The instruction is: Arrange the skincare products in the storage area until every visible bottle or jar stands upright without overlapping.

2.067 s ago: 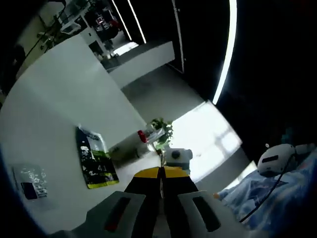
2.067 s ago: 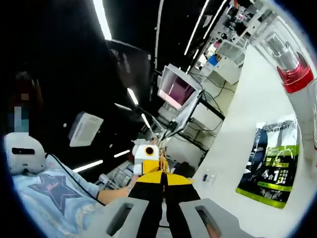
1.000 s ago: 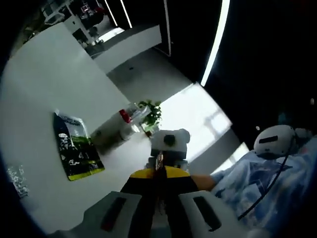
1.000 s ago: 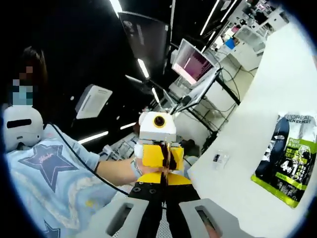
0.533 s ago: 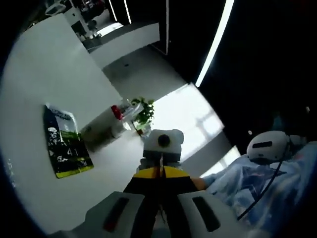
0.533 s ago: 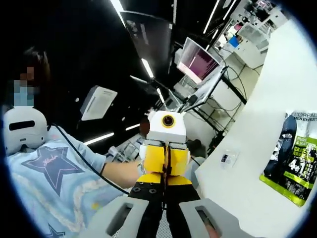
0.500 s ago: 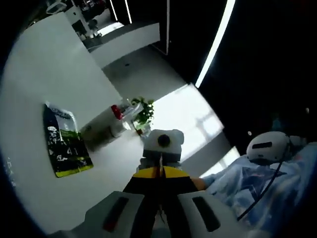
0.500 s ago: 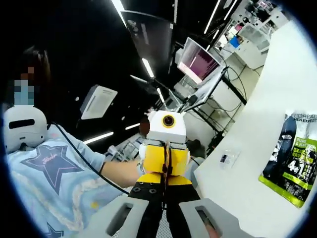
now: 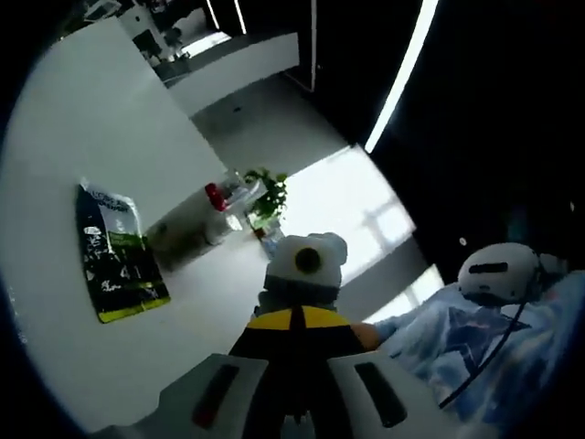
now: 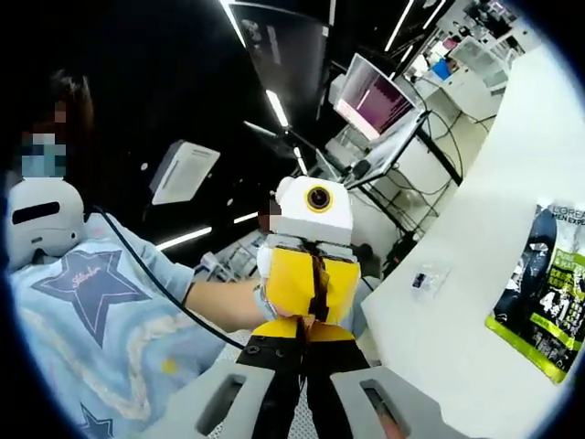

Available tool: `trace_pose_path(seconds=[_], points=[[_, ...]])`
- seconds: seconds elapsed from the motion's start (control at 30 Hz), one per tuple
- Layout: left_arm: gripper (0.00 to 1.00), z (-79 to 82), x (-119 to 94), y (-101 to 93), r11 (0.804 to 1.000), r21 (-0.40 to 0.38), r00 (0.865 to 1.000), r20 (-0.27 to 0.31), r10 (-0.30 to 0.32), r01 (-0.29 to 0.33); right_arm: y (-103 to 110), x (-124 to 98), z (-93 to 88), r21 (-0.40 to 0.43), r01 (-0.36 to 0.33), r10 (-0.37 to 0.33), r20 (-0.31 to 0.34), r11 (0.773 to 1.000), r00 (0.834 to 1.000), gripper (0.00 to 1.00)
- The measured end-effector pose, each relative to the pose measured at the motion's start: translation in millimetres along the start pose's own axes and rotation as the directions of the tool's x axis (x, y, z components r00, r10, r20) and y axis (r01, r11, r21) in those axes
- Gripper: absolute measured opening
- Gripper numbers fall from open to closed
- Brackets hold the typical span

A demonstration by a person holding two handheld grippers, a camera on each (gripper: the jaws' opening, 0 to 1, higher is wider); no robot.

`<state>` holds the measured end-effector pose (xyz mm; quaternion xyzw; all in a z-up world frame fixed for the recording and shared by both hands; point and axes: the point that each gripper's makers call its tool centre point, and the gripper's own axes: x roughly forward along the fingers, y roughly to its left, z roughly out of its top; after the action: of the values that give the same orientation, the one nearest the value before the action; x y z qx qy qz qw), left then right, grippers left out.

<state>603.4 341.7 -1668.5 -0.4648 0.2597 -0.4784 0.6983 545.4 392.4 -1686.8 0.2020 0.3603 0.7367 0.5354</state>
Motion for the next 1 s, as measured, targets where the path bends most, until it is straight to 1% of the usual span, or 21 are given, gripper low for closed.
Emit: trace_pose_path(seconds=[0.03,0.07,0.1,0.13,0.2,0.23,0.3,0.37,0.43,0.47,0.57,0.6,0.63,0.67,0.7,0.77,0.8,0.83,0.87,0.9,1.0], points=[[0.00,-0.7,0.0,-1.0,1.000,-0.002,1.000,-0.005,-0.009,0.009,-1.6,-0.2,-1.7,-0.004,0.006,-0.006,-0.009,1.000,1.000,0.00],[0.00,-1.5,0.7,-1.4,1.000,0.002,1.000,-0.010,-0.001,0.001,-1.6,-0.3,-2.1,-0.001,0.004,-0.004,-0.010,1.000,1.000,0.00],[0.00,-1.4,0.4,2.3,0.999,0.015,1.000,-0.009,0.030,-0.030,-2.0,-0.4,-2.0,0.004,0.004,-0.004,-0.008,1.000,1.000,0.00],[0.00,-1.5,1.2,-0.3,0.999,0.026,1.000,-0.005,0.029,-0.029,-3.2,-0.6,-2.0,0.003,0.009,-0.009,-0.007,1.000,1.000,0.00],[0.00,0.5,1.6,0.0,0.998,0.039,0.999,0.014,0.043,-0.044,-4.5,-2.1,0.5,0.022,0.009,-0.009,0.011,1.000,1.000,0.00],[0.00,0.9,2.3,-2.3,0.999,0.027,0.999,0.014,0.031,-0.031,-4.1,-2.3,1.0,0.023,0.000,-0.001,0.017,1.000,1.000,0.00],[0.00,2.2,2.4,-4.9,0.999,0.035,0.999,0.016,0.031,-0.032,-3.6,-1.9,3.1,0.001,-0.001,0.001,0.045,1.000,0.999,0.00],[0.00,1.4,2.9,-7.7,0.999,0.040,1.000,0.006,0.022,-0.022,-2.8,-0.6,4.2,-0.001,-0.003,0.003,0.047,1.000,0.999,0.00],[0.00,-1.5,4.6,-8.6,0.999,0.045,1.000,-0.008,0.026,-0.026,-2.6,0.6,8.7,0.020,-0.009,0.008,0.074,1.000,0.997,0.00],[0.00,-5.6,6.0,-8.7,0.998,0.053,0.999,-0.027,0.031,-0.030,-3.5,1.0,8.9,0.019,-0.009,0.008,0.076,1.000,0.997,0.00],[0.00,-7.5,8.6,-6.6,0.998,0.054,0.999,-0.031,0.037,-0.035,-4.6,2.8,3.9,0.042,-0.014,0.012,0.057,0.999,0.998,0.00],[0.00,-8.0,7.8,-2.9,0.997,0.057,0.998,-0.034,0.056,-0.054,0.8,2.5,1.5,0.105,-0.043,0.039,0.045,0.994,0.998,0.00],[0.00,-8.3,7.2,-4.4,0.998,0.052,0.998,-0.038,0.046,-0.044,-1.0,2.3,1.1,0.139,-0.042,0.038,0.037,0.989,0.999,0.00],[0.00,-5.8,5.6,-4.1,0.998,0.044,0.999,-0.026,0.043,-0.042,-4.6,1.9,2.7,0.111,-0.035,0.030,0.040,0.993,0.999,0.00],[0.00,-4.0,5.0,-2.4,0.997,0.048,0.998,-0.016,0.053,-0.052,-3.5,1.9,2.9,0.107,-0.034,0.030,0.040,0.994,0.999,0.00],[0.00,-2.0,1.9,-3.5,0.999,0.036,0.999,-0.012,0.040,-0.040,-1.2,1.4,0.8,0.111,-0.047,0.045,0.026,0.993,0.999,0.00],[0.00,1.3,-0.4,-5.3,1.000,0.014,1.000,0.002,0.024,-0.024,0.6,0.2,0.0,0.135,-0.061,0.058,0.023,0.989,0.998,0.00],[0.00,4.7,-2.3,-7.2,1.000,0.008,1.000,0.020,0.011,-0.011,1.7,-0.8,-0.5,0.139,-0.068,0.066,0.022,0.988,0.998,0.00],[0.00,11.0,-6.3,-8.0,1.000,0.003,0.999,0.052,0.006,-0.006,-0.1,-1.9,0.0,0.126,-0.052,0.049,0.026,0.991,0.998,0.00],[0.00,13.4,-8.7,-6.6,1.000,0.003,0.998,0.060,0.014,-0.014,-0.9,-2.2,0.4,0.118,-0.046,0.043,0.028,0.992,0.999,0.00],[0.00,12.9,-10.0,-4.7,1.000,0.014,0.999,0.037,0.023,-0.024,-0.6,-0.9,-0.4,0.128,-0.051,0.049,0.019,0.990,0.999,0.00]])
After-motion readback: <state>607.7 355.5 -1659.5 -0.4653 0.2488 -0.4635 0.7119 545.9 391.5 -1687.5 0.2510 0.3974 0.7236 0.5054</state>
